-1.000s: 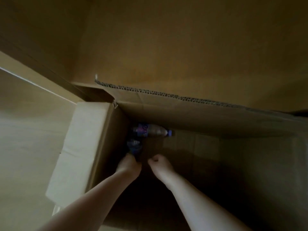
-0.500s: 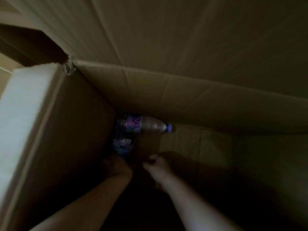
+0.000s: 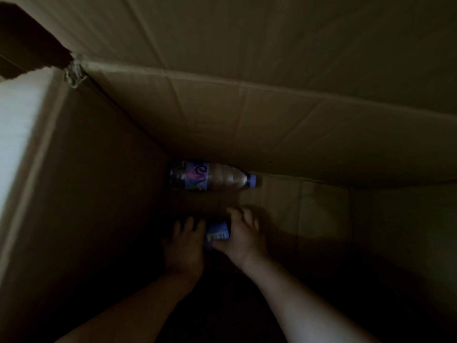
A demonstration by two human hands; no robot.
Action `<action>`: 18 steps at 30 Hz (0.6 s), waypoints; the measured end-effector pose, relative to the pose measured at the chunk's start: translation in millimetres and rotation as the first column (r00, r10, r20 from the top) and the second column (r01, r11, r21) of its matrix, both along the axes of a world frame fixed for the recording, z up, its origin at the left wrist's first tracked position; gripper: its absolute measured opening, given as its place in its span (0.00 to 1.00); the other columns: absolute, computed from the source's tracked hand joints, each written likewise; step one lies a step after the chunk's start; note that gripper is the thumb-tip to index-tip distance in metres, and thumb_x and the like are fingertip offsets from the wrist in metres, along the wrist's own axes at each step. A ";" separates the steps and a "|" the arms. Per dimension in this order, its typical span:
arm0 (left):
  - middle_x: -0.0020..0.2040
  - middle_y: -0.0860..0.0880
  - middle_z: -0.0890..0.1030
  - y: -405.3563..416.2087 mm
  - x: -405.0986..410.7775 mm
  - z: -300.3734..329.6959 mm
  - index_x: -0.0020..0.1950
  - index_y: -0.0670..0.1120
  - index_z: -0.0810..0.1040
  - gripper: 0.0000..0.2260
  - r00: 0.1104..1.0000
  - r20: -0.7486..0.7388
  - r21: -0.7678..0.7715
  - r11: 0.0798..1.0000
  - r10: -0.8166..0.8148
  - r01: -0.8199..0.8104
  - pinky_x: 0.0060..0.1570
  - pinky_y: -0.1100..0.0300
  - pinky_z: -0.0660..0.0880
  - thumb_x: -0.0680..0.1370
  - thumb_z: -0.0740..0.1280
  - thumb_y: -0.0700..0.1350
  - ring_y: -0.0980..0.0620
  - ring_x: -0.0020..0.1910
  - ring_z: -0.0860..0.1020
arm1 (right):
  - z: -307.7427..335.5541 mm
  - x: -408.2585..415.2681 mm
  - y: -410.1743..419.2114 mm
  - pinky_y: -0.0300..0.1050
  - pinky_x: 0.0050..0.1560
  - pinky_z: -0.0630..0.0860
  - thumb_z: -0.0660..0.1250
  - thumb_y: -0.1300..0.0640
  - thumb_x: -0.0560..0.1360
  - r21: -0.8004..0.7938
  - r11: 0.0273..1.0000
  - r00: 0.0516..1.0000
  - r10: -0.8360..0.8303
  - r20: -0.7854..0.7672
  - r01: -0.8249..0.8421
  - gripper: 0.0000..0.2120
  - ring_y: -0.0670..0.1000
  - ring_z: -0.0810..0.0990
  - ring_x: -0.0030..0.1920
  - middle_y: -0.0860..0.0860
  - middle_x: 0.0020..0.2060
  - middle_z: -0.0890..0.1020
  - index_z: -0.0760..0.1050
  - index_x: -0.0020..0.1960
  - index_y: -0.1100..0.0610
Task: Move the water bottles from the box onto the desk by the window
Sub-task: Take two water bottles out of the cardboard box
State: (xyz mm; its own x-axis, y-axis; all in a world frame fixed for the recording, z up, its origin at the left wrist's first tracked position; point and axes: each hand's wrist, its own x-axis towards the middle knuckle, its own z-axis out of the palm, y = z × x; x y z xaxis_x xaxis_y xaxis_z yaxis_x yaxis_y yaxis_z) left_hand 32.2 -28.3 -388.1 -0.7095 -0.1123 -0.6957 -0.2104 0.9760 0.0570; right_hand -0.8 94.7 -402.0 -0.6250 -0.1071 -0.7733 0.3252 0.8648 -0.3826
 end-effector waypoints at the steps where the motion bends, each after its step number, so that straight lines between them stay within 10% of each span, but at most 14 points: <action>1: 0.70 0.49 0.64 -0.2 3.3 7.9 0.72 0.53 0.63 0.23 0.998 -0.015 0.015 0.998 -0.064 0.065 0.63 0.48 0.65 0.77 0.62 0.49 0.45 0.69 0.63 | 6.1 -1.1 4.7 0.52 0.70 0.64 0.75 0.46 0.68 -0.005 0.987 0.986 0.161 0.043 -0.160 0.38 0.55 0.64 0.70 0.50 0.70 0.65 0.62 0.73 0.49; 5: 0.49 0.46 0.79 -7.2 -1.0 34.3 0.51 0.50 0.78 0.31 0.909 -0.232 0.085 0.924 -0.346 0.373 0.49 0.45 0.77 0.50 0.80 0.51 0.45 0.50 0.72 | 28.3 3.2 18.7 0.41 0.57 0.72 0.80 0.52 0.66 -0.180 0.982 0.928 0.114 0.354 -0.053 0.35 0.51 0.76 0.60 0.52 0.62 0.76 0.67 0.68 0.55; 10: 0.60 0.44 0.76 -9.9 -21.1 73.3 0.61 0.52 0.73 0.35 0.798 -0.340 0.163 0.805 -0.498 0.571 0.66 0.39 0.66 0.56 0.77 0.54 0.44 0.62 0.67 | 74.0 -0.2 39.3 0.30 0.44 0.75 0.78 0.58 0.68 -0.349 0.893 0.872 -0.088 0.481 0.283 0.27 0.43 0.79 0.50 0.48 0.55 0.80 0.72 0.64 0.52; 12: 0.71 0.46 0.63 -0.3 -23.9 95.0 0.71 0.54 0.63 0.35 0.887 -0.320 0.179 0.898 -0.332 0.401 0.73 0.44 0.55 0.67 0.73 0.51 0.45 0.71 0.57 | 82.7 3.7 34.6 0.41 0.52 0.79 0.80 0.55 0.62 -0.297 0.879 0.885 -0.242 0.397 0.373 0.32 0.47 0.81 0.52 0.51 0.56 0.81 0.73 0.63 0.52; 14: 0.74 0.47 0.56 13.4 -27.2 121.7 0.74 0.54 0.56 0.30 0.975 -0.124 0.328 0.935 0.184 -0.135 0.72 0.50 0.57 0.76 0.66 0.45 0.44 0.72 0.56 | 90.9 6.5 27.8 0.50 0.55 0.80 0.79 0.50 0.55 -0.228 0.870 0.879 -0.360 0.312 0.437 0.38 0.49 0.81 0.52 0.51 0.56 0.81 0.72 0.64 0.52; 16: 0.71 0.43 0.64 29.2 -36.1 143.2 0.73 0.49 0.58 0.27 0.688 0.215 0.466 0.547 0.693 -0.696 0.67 0.49 0.67 0.78 0.65 0.49 0.42 0.68 0.66 | 110.6 7.9 22.1 0.44 0.50 0.77 0.80 0.50 0.59 -0.179 0.890 0.898 -0.378 0.225 0.419 0.37 0.47 0.79 0.52 0.49 0.57 0.79 0.70 0.64 0.52; 18: 0.65 0.43 0.73 39.0 -43.3 151.5 0.71 0.47 0.61 0.31 0.301 0.469 0.418 0.092 0.830 -0.904 0.60 0.44 0.74 0.74 0.70 0.55 0.42 0.60 0.75 | 134.7 10.5 20.4 0.41 0.53 0.75 0.79 0.51 0.63 -0.165 0.936 0.949 -0.296 0.111 0.312 0.37 0.46 0.75 0.56 0.47 0.59 0.73 0.65 0.66 0.50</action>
State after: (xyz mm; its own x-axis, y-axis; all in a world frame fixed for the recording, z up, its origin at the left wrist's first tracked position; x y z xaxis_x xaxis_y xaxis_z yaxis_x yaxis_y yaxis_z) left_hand -11.1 10.7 -236.6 -0.3239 -0.2164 -0.9210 -0.9281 -0.1164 0.3538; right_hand 9.8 115.1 -267.3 -0.5834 -0.0630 -0.8098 0.5991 0.6398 -0.4814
